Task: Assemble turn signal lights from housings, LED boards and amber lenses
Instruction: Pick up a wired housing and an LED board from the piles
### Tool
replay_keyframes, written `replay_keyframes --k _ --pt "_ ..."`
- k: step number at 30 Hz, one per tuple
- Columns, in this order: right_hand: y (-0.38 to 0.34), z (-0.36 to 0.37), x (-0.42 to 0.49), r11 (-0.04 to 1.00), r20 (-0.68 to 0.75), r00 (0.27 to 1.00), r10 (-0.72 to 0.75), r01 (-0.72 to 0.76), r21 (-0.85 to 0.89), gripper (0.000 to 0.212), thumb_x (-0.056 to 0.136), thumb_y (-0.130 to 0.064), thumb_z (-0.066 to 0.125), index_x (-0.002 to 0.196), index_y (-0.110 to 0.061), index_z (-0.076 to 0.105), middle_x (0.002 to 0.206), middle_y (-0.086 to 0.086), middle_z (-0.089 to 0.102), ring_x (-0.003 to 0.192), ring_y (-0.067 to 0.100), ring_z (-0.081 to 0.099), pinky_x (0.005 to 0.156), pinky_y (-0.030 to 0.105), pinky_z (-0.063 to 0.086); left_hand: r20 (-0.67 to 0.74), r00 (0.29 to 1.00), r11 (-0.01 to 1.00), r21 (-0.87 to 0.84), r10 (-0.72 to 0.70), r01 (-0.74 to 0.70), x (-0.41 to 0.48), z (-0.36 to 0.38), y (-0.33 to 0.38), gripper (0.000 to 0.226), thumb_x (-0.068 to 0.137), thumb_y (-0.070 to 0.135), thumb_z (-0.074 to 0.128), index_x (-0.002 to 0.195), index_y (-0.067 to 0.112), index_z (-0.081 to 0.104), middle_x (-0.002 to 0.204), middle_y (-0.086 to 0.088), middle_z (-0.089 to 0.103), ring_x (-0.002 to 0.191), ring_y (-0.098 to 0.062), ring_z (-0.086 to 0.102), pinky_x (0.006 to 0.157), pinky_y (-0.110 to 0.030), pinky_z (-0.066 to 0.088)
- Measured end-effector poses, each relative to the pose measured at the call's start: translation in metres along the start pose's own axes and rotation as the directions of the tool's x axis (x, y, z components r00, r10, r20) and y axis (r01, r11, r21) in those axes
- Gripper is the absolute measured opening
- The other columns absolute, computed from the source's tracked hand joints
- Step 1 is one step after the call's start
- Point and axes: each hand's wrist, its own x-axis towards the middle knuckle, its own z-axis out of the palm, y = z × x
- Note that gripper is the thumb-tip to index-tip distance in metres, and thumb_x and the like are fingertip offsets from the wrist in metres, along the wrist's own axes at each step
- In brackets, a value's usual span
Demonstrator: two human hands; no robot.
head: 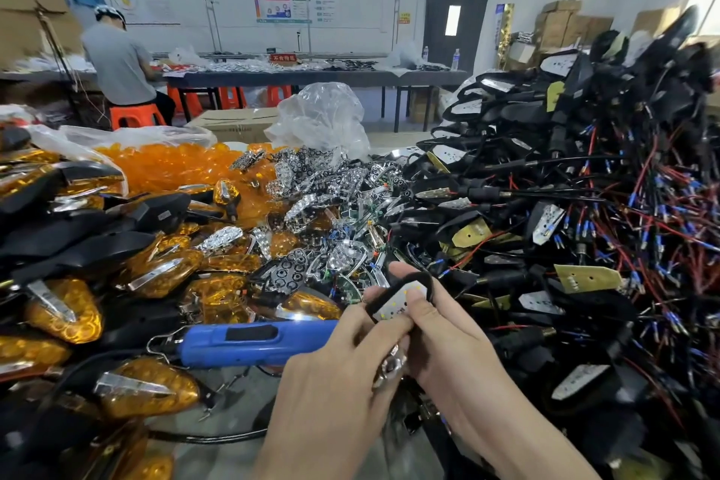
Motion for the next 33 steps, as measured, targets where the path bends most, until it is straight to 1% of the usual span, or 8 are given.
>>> replay_keyframes --k 3,6,9,12,17,21,26,33 --pt "0.001 0.002 0.002 1.0 -0.055 0.998 -0.008 0.009 0.01 0.035 0.09 -0.029 0.057 0.122 -0.019 0.069 0.11 0.017 0.075 0.095 0.027 0.073 0.073 0.033 0.061 -0.044 0.999 0.999 -0.023 -0.027 0.026 0.0 -0.001 -0.001 0.024 0.092 0.041 0.047 0.115 0.045 0.053 0.093 0.018 0.045 0.053 -0.01 0.049 0.036 -0.027 0.042" --pt "0.001 0.002 0.004 0.991 -0.174 0.977 -0.121 0.109 -0.074 0.028 0.105 -0.022 0.047 0.105 -0.025 0.075 0.105 0.014 0.076 0.091 0.022 0.075 0.069 0.032 0.06 -0.092 0.991 0.994 -0.053 -0.101 0.097 0.0 -0.007 -0.007 0.019 0.095 0.045 0.044 0.111 0.043 0.053 0.092 0.018 0.051 0.056 -0.009 0.052 0.041 -0.03 0.046" --pt "-0.004 -0.005 0.007 0.952 -0.265 0.926 -0.268 0.212 -0.222 0.028 0.111 -0.022 0.038 0.11 -0.026 0.066 0.104 0.008 0.077 0.093 0.027 0.076 0.065 0.028 0.059 -0.035 0.994 0.994 -0.028 -0.108 0.107 0.0 -0.011 -0.012 0.025 0.092 0.059 0.043 0.107 0.043 0.057 0.091 0.02 0.056 0.06 -0.004 0.057 0.044 -0.032 0.05" --pt "-0.009 -0.008 0.008 0.942 -0.319 0.888 -0.33 0.288 -0.172 0.026 0.111 -0.02 0.037 0.108 -0.025 0.063 0.101 0.007 0.076 0.089 0.031 0.077 0.065 0.031 0.059 -0.005 0.999 0.999 0.024 -0.046 0.046 0.001 -0.011 -0.007 0.038 0.085 0.064 0.048 0.104 0.038 0.067 0.09 0.025 0.065 0.062 -0.002 0.061 0.041 -0.03 0.05" --pt "-0.013 -0.005 0.009 0.955 -0.403 0.877 -0.263 0.295 0.017 0.03 0.109 -0.015 0.041 0.095 -0.019 0.066 0.092 0.01 0.074 0.08 0.033 0.075 0.066 0.039 0.061 0.012 1.0 0.993 0.115 0.024 -0.025 0.001 -0.009 -0.005 0.039 0.082 0.061 0.048 0.098 0.033 0.07 0.089 0.027 0.069 0.055 -0.002 0.061 0.035 -0.031 0.047" --pt "-0.016 -0.008 0.01 0.95 -0.449 0.852 -0.269 0.312 0.025 0.02 0.11 -0.014 0.039 0.102 -0.009 0.058 0.089 0.009 0.073 0.077 0.031 0.073 0.066 0.04 0.062 0.088 0.996 0.98 0.197 0.017 -0.034 -0.001 -0.009 -0.012 0.036 0.081 0.056 0.045 0.095 0.033 0.069 0.083 0.026 0.067 0.045 -0.003 0.056 0.031 -0.024 0.04" --pt "-0.014 -0.008 0.011 0.951 -0.447 0.847 -0.286 0.308 -0.026 0.021 0.11 -0.015 0.037 0.102 -0.011 0.056 0.088 0.007 0.073 0.075 0.028 0.073 0.065 0.038 0.061 -0.002 1.0 0.982 0.186 0.02 -0.02 0.002 -0.011 -0.013 0.03 0.082 0.046 0.049 0.097 0.03 0.07 0.067 0.022 0.063 0.042 -0.004 0.051 0.036 -0.019 0.028" --pt "-0.012 -0.003 0.011 0.957 -0.471 0.855 -0.218 0.282 0.068 0.02 0.109 -0.012 0.037 0.107 -0.004 0.055 0.089 0.012 0.071 0.076 0.028 0.073 0.061 0.038 0.061 -0.007 0.995 0.951 0.295 0.095 -0.089 0.001 -0.009 -0.018 0.035 0.084 0.044 0.049 0.103 0.026 0.072 0.068 0.014 0.053 0.072 -0.012 0.04 0.037 -0.02 0.029"
